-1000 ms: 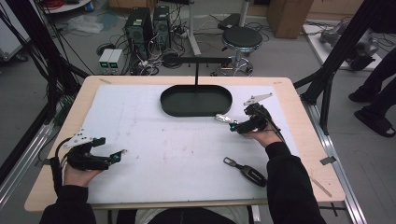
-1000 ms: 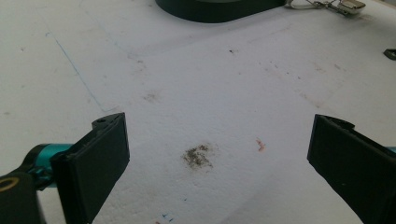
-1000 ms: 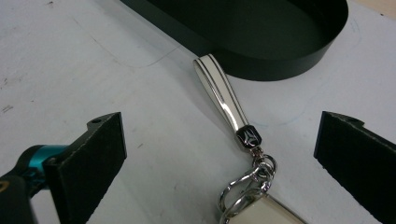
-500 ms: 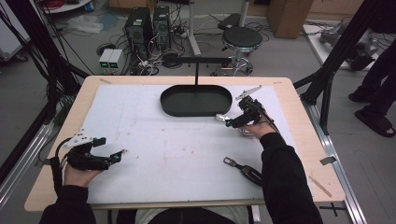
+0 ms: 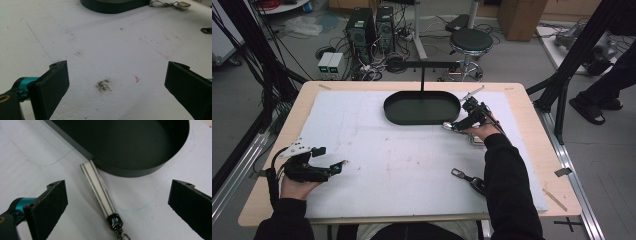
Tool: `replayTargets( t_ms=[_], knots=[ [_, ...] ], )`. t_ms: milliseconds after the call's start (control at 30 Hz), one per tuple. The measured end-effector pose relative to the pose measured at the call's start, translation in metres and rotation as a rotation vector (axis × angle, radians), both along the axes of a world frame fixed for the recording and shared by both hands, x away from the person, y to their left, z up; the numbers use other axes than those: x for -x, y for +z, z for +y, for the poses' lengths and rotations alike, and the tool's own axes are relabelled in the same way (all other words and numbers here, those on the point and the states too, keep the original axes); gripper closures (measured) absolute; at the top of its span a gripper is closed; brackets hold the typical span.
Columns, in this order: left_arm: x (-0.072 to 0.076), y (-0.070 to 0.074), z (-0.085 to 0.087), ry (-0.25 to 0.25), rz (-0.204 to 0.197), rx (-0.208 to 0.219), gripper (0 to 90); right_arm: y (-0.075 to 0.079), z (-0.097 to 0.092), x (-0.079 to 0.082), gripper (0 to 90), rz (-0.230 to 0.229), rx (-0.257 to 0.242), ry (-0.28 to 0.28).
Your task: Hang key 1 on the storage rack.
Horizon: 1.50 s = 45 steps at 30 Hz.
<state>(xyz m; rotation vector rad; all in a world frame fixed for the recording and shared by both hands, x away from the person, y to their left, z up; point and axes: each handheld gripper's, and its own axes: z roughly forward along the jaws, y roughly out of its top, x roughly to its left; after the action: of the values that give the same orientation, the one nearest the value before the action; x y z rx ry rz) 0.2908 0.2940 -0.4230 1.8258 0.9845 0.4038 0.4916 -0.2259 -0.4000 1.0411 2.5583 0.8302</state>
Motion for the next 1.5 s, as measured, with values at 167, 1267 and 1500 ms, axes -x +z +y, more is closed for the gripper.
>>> replayTargets(
  t_ms=[167,1267,1500],
  knots=[
    [-0.001,-0.001,0.000,-0.001,0.000,0.001,6.0,-0.010,0.000,-0.009,1.7,0.041,-0.001,-0.007],
    [-0.002,-0.001,0.000,-0.013,0.015,-0.005,6.0,-0.011,0.010,0.001,75.3,0.085,0.098,0.204],
    [-0.002,-0.001,0.001,-0.019,0.012,0.020,6.0,0.006,-0.009,0.001,75.4,0.127,-0.082,0.115]
  ],
)
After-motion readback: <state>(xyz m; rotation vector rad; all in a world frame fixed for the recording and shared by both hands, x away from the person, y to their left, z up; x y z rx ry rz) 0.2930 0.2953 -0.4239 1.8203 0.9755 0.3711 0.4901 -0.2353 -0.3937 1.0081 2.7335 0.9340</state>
